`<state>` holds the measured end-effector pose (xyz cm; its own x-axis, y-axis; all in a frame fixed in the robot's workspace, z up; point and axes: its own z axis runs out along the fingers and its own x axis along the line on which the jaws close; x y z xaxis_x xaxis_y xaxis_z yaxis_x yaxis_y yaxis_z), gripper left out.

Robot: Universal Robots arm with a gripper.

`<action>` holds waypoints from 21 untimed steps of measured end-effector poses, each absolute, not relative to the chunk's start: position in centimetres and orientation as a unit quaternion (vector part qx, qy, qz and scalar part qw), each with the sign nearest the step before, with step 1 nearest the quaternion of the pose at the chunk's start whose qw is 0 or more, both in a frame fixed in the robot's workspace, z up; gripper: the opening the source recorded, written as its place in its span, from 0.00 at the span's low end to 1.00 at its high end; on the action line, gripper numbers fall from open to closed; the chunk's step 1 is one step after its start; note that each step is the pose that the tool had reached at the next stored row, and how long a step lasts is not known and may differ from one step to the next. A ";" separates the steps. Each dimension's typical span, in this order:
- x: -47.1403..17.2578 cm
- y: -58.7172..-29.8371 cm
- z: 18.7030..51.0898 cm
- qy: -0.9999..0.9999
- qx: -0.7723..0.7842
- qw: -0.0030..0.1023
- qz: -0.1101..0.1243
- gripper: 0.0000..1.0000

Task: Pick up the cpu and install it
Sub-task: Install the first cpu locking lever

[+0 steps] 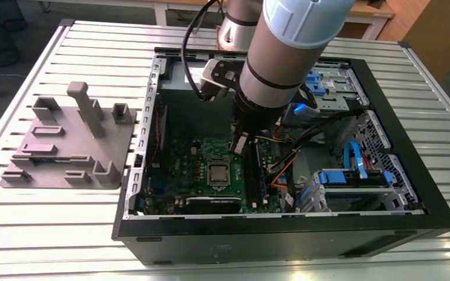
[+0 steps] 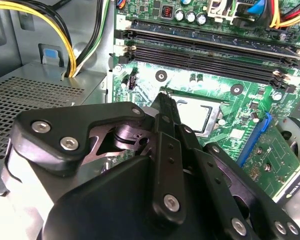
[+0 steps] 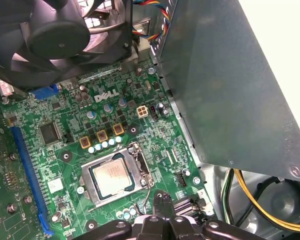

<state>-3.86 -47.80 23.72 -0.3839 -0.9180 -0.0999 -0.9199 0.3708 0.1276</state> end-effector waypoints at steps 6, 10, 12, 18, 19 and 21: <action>-3.9 -48.1 23.7 0.822 -0.563 0.005 0.081 0.10; -3.9 -48.2 23.7 0.811 -0.580 0.004 0.081 0.10; -3.9 -48.3 23.6 0.806 -0.586 0.003 0.081 0.10; -3.9 -48.4 23.3 0.796 -0.600 0.001 0.081 0.10; -3.9 -48.5 23.2 0.795 -0.602 0.001 0.080 0.10; -3.9 -48.6 23.1 0.792 -0.605 0.001 0.080 0.10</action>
